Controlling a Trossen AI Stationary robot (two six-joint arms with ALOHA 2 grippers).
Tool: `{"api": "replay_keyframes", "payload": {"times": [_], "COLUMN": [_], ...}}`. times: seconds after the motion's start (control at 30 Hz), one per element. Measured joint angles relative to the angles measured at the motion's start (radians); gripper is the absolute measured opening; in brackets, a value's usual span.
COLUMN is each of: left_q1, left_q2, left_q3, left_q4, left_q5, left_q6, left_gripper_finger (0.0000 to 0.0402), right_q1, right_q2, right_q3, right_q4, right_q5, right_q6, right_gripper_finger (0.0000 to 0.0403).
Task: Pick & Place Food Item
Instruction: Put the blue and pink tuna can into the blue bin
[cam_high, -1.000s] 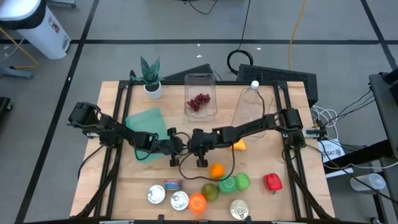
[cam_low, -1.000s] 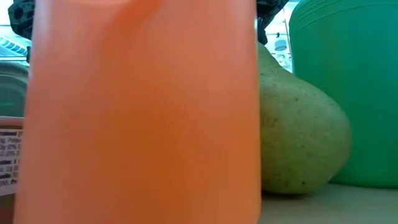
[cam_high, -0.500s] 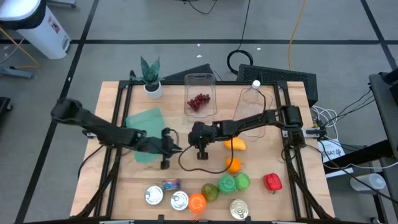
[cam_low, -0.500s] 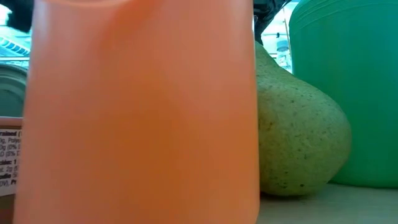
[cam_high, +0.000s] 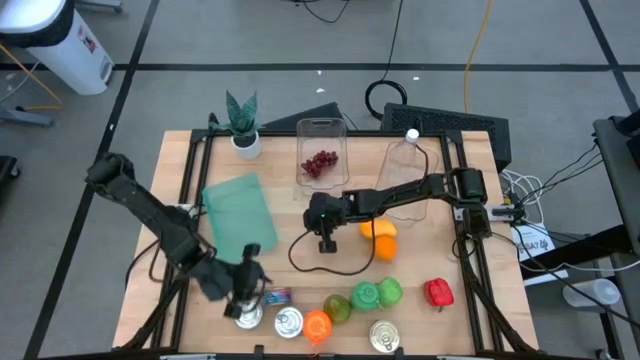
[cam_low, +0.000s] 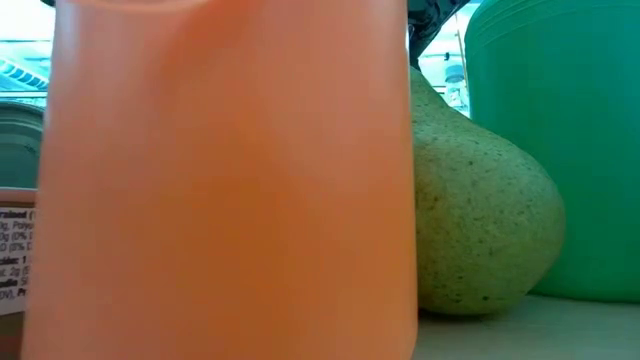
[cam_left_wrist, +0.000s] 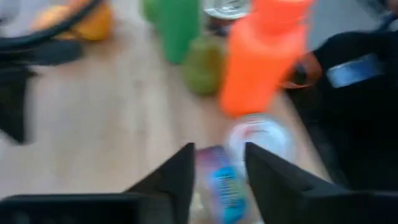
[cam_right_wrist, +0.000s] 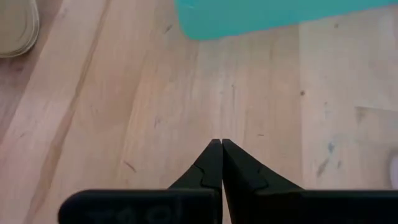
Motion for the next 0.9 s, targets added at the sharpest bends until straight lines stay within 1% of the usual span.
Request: {"api": "replay_keyframes", "payload": {"times": [0.13,0.23,0.27,0.3,0.33,0.4,0.47,0.53,0.6,0.77,0.9], "left_q1": [-0.034,-0.038,-0.038,-0.037,-0.033,-0.023,-0.020,-0.021,-0.025,-0.029,-0.018], "left_q2": [0.068,0.105,0.115,0.125,0.139,0.170,0.193,0.213,0.223,0.251,0.300], "left_q3": [0.047,0.068,0.073,0.077,0.083,0.099,0.111,0.132,0.152,0.200,0.238], "left_q4": [-0.049,-0.046,-0.057,-0.077,-0.101,-0.137,-0.161,-0.166,-0.191,-0.288,-0.358], "left_q5": [0.038,0.034,0.031,0.028,0.022,0.024,0.050,0.065,0.058,0.008,0.014], "left_q6": [-0.105,-0.144,-0.155,-0.168,-0.186,-0.213,-0.224,-0.222,-0.224,-0.267,-0.308], "left_gripper_finger": [0.0268,0.0350,0.0373,0.0386,0.0390,0.0376,0.0361,0.0354,0.0353,0.0370,0.0390], "right_q1": [0.001,0.000,0.000,0.000,0.000,0.000,0.000,0.000,0.000,0.000,0.000], "right_q2": [0.000,0.000,0.000,0.000,0.000,0.000,0.000,0.000,0.000,0.000,0.001], "right_q3": [0.000,0.000,0.000,0.000,0.000,0.000,0.000,-0.003,-0.010,-0.045,-0.076], "right_q4": [-0.016,-0.019,-0.018,-0.018,-0.019,-0.019,-0.019,-0.016,-0.017,0.016,0.041], "right_q5": [-0.001,0.000,0.001,0.001,0.001,0.001,0.001,0.002,0.003,0.003,0.003], "right_q6": [0.000,0.000,0.000,0.000,0.000,0.006,0.007,0.007,0.007,0.016,0.034], "right_gripper_finger": [0.0000,0.0000,0.0000,0.0000,0.0000,0.0000,0.0000,0.0000,0.0000,0.0000,0.0000]}}
